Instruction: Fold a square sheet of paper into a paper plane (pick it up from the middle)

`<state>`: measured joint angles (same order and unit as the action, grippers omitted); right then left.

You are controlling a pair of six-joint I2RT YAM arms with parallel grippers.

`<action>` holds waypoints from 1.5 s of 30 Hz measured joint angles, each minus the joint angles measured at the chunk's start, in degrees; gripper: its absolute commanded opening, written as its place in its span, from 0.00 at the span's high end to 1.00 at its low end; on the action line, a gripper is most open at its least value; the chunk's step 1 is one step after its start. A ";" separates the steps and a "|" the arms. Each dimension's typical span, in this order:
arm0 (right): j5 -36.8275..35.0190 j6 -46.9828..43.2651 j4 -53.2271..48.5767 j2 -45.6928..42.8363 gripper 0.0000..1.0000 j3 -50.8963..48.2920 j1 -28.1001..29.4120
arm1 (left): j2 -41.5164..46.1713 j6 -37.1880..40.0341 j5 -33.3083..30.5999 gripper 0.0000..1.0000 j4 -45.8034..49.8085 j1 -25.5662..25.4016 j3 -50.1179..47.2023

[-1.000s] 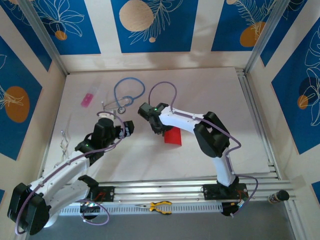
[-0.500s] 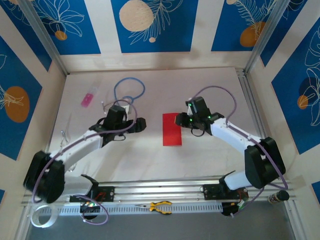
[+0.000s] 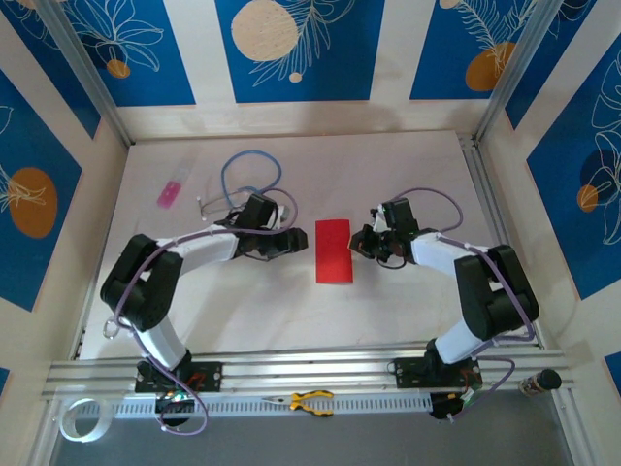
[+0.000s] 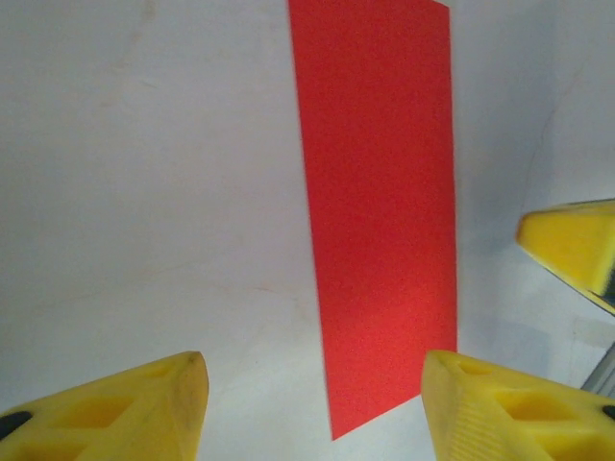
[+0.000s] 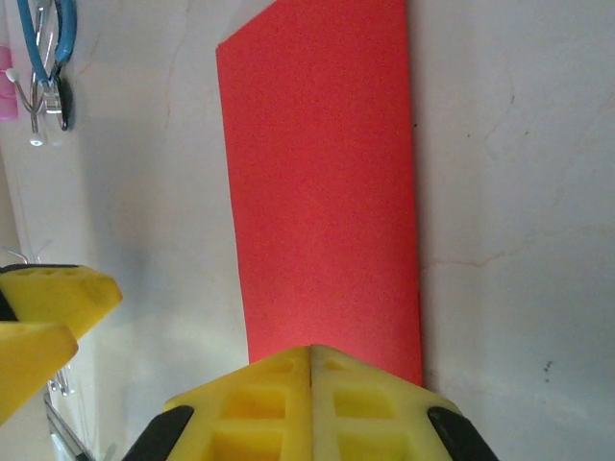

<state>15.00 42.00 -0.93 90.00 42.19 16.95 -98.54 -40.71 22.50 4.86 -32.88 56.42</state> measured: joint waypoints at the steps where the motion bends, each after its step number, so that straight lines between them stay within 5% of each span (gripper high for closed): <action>1: 0.20 0.11 0.31 0.44 0.94 0.02 0.00 | -0.44 -0.26 0.11 0.43 -0.02 -0.33 0.50; 17: 2.47 0.76 4.42 8.96 0.94 0.07 -0.48 | -8.20 -2.95 4.17 0.49 -2.23 -1.97 5.40; 45: 5.20 1.46 9.07 9.05 0.97 -2.62 -1.33 | -15.23 -4.42 4.59 0.55 1.95 -3.78 12.09</action>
<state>20.21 43.46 8.14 99.04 39.57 15.62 -113.78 -45.12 27.09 6.81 -36.67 68.51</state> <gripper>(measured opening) 0.056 0.450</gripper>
